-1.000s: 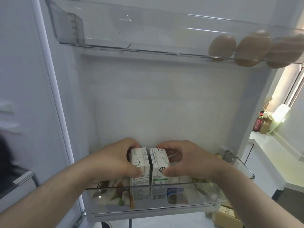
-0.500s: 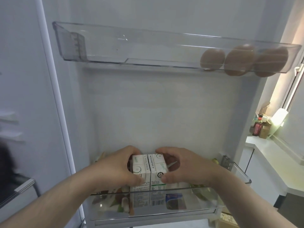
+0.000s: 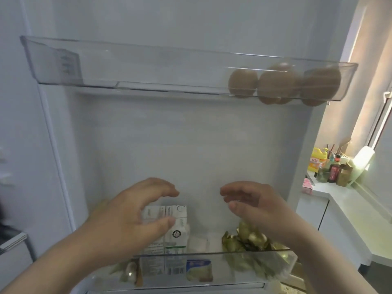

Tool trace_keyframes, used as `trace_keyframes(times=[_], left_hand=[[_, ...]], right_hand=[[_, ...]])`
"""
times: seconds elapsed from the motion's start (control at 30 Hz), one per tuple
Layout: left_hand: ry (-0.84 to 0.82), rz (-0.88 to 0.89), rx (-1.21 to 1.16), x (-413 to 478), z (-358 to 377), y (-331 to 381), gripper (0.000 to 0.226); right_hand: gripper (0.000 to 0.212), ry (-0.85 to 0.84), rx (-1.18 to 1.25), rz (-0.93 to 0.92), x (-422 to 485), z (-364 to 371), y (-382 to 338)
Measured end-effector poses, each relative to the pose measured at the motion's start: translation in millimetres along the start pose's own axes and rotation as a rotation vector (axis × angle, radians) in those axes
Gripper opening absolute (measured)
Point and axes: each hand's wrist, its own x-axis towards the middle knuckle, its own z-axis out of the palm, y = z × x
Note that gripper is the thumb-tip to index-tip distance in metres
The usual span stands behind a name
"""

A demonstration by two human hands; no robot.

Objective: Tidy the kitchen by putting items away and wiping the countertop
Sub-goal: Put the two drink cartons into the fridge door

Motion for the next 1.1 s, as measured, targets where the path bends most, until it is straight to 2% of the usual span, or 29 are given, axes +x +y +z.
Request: trace_keyframes(times=[0.07, 0.13, 0.27, 0.4, 0.53, 0.6, 0.63, 0.7, 0.77, 0.9, 1.1], left_hand=[[0.015, 0.043, 0.055, -2, 14, 16, 0.027], [0.006, 0.078, 0.034, -1, 30, 31, 0.026], [-0.046, 0.013, 0.005, 10, 63, 54, 0.028], [-0.021, -0.098, -0.023, 24, 94, 83, 0.042], [0.076, -0.161, -0.021, 41, 121, 122, 0.061], [0.088, -0.220, 0.004, 50, 135, 139, 0.067], [0.081, -0.255, 0.022, 54, 143, 146, 0.070], [0.056, -0.312, 0.059, 56, 159, 155, 0.076], [0.033, -0.354, 0.108, 53, 176, 156, 0.081], [0.031, -0.429, 0.295, 42, 194, 158, 0.081], [0.080, -0.493, 0.361, 32, 196, 173, 0.072]], right_hand=[[0.020, 0.079, 0.040, -0.018, -4, -12, 4], [0.027, 0.134, 0.075, -0.050, -8, -24, 8], [0.028, 0.189, 0.187, -0.160, -13, -48, 17], [0.021, 0.126, 0.272, -0.261, -19, -74, 23], [0.016, 0.316, 0.269, -0.424, -21, -116, 28], [0.026, 0.388, 0.248, -0.443, -10, -137, 34], [0.037, 0.374, 0.219, -0.415, -2, -145, 39], [0.062, 0.215, 0.207, -0.298, 12, -152, 46], [0.073, 0.054, 0.239, -0.215, 22, -150, 50], [0.059, 0.065, 0.290, -0.225, 29, -140, 53], [0.056, 0.067, 0.475, -0.216, 20, -144, 58]])
